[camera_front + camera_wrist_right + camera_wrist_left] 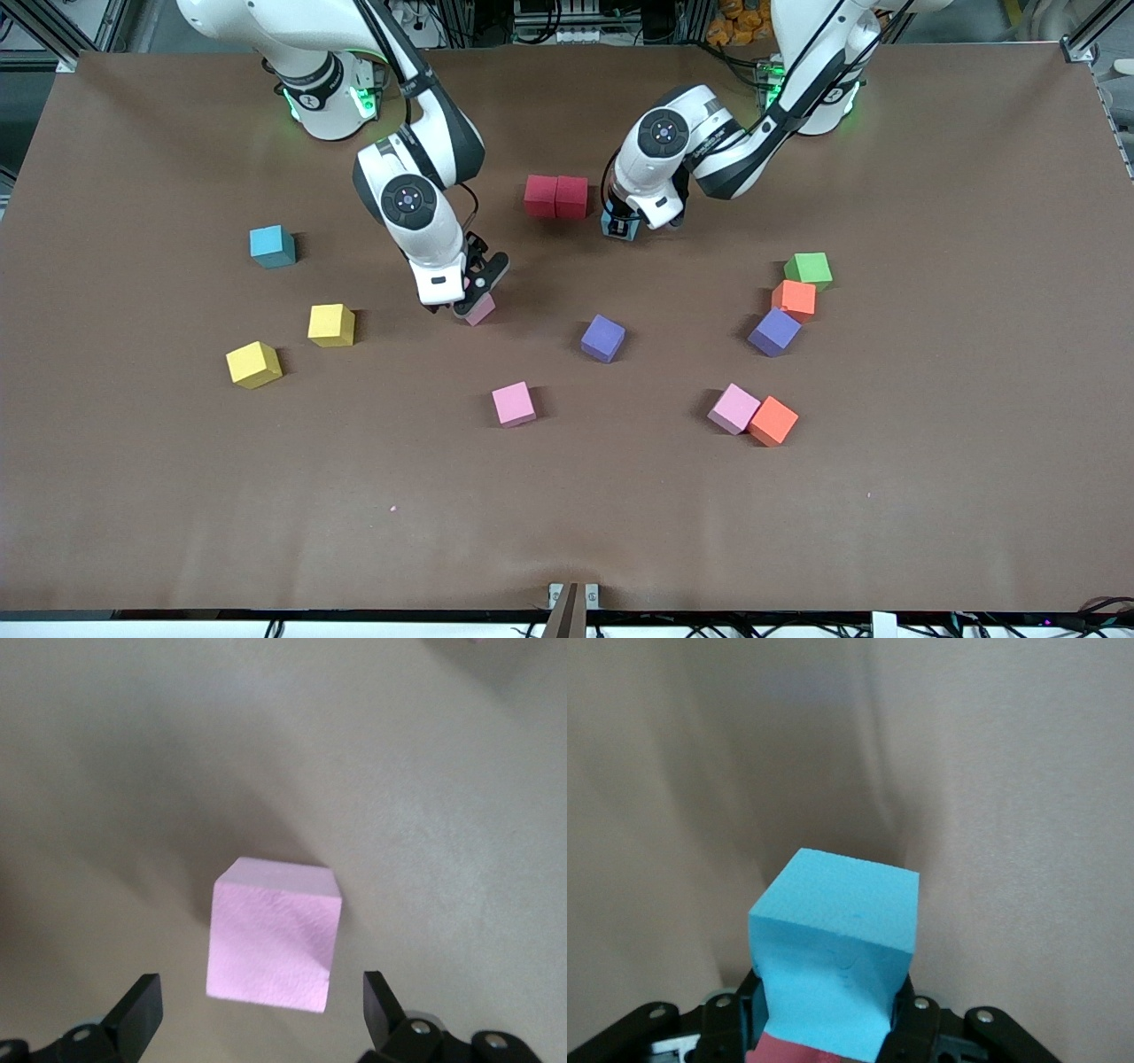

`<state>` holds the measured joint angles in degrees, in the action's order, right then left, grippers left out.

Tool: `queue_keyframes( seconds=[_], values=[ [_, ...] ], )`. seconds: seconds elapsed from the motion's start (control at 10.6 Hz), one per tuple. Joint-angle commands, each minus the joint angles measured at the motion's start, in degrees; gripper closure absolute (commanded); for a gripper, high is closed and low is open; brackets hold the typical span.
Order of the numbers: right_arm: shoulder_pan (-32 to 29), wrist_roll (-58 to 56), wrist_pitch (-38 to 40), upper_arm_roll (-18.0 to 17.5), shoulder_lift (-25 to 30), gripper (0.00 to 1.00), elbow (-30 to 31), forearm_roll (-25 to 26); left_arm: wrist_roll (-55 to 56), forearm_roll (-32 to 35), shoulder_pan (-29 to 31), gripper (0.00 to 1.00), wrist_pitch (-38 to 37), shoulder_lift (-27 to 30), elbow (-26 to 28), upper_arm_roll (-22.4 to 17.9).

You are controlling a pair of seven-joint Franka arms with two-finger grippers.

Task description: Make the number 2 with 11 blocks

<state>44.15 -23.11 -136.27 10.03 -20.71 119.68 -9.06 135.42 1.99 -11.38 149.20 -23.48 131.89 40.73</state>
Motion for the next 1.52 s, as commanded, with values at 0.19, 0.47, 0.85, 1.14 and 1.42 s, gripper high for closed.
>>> queue_keyframes(
  seconds=[0.19, 0.47, 0.85, 1.14, 1.42],
  values=[
    [-2.3, 0.3, -3.0, -0.8, -1.9, 0.0, -1.0, -1.2, 10.2, -0.8, -0.8, 0.81, 3.8, -0.9, 0.6, 0.5],
    [-1.4, 0.7, -4.9, -0.8, -3.5, 0.0, -1.0, -6.3, 15.4, -0.8, -2.2, 0.78, 3.8, -1.0, 0.9, 0.6],
    [-1.3, 0.7, -6.9, -0.8, -5.1, 0.0, -0.9, -6.5, 18.5, -0.8, -3.0, 0.79, 3.9, -0.8, 1.7, 2.0],
    [-1.4, 0.7, -6.9, -0.8, -5.7, 0.0, -0.9, -6.5, 18.6, -0.8, -3.1, 0.8, 5.0, -0.7, 2.1, 2.1],
    [-1.5, 0.7, -6.9, -0.8, -5.8, 0.71, -0.9, -6.5, 18.6, -0.2, -3.6, 0.79, 5.6, -0.9, 2.1, 2.2]
  ],
)
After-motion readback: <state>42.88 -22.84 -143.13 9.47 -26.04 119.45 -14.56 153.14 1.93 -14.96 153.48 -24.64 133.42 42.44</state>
